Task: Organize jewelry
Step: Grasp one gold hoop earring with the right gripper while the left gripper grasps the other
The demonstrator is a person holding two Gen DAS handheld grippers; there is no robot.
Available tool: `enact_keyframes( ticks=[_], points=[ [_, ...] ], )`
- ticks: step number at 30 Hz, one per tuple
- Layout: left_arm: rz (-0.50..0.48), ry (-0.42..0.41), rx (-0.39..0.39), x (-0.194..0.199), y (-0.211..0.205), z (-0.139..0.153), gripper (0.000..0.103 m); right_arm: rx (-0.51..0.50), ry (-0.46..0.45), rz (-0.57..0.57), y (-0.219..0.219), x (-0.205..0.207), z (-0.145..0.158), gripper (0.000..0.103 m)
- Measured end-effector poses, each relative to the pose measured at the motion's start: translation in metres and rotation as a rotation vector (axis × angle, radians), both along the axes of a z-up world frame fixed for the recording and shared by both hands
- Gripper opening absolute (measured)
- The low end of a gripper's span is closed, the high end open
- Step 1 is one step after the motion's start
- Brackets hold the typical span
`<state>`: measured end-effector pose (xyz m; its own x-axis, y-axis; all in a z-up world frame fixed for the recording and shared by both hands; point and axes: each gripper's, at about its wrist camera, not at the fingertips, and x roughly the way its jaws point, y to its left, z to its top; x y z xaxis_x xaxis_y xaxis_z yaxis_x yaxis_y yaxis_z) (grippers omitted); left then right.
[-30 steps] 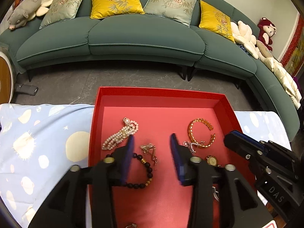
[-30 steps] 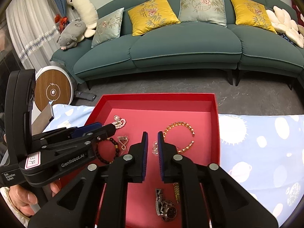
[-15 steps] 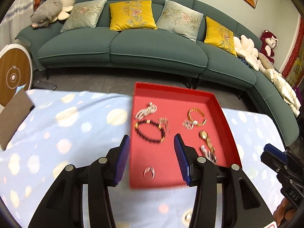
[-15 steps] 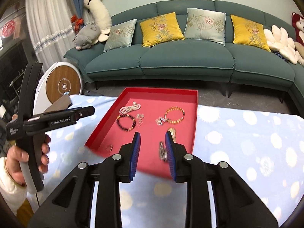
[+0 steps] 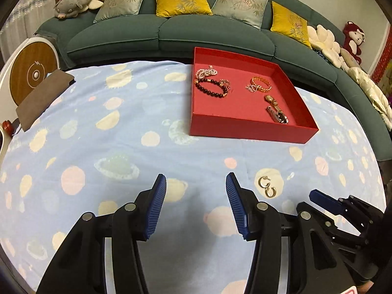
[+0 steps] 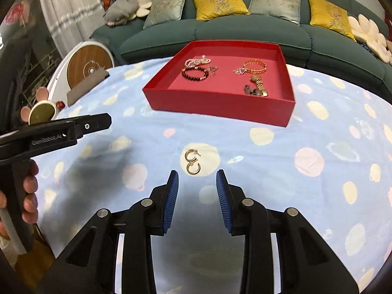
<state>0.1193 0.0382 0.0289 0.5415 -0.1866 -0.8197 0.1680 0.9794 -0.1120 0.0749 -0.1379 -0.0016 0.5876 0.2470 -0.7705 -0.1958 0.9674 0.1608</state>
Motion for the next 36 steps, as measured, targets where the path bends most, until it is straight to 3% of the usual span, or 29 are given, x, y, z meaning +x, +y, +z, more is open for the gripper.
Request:
enact_keyframes(
  ticks=[6,13,16,18,27,36],
  points=[
    [0.002,0.022,0.026,-0.001,0.007,-0.019,0.049,-0.045,0.013,0.031,0.022,0.013,-0.022,0.032],
    [-0.020,0.021,0.029,-0.003,0.002,-0.022,0.049,-0.088,0.017,0.022,0.025,0.025,-0.037,0.032],
    [-0.035,0.025,0.026,-0.002,-0.004,-0.023,0.049,-0.099,0.021,0.025,0.024,0.025,-0.041,0.025],
    [-0.048,0.021,0.023,-0.001,-0.010,-0.024,0.049,-0.108,0.015,0.038,0.025,0.024,-0.041,0.016],
    [-0.141,0.024,-0.001,0.002,-0.052,-0.031,0.050,-0.070,-0.006,-0.001,0.004,0.016,-0.021,0.016],
    [-0.188,0.024,0.040,0.010,-0.091,-0.054,0.050,-0.045,0.000,-0.097,-0.044,0.011,-0.016,0.016]
  ],
)
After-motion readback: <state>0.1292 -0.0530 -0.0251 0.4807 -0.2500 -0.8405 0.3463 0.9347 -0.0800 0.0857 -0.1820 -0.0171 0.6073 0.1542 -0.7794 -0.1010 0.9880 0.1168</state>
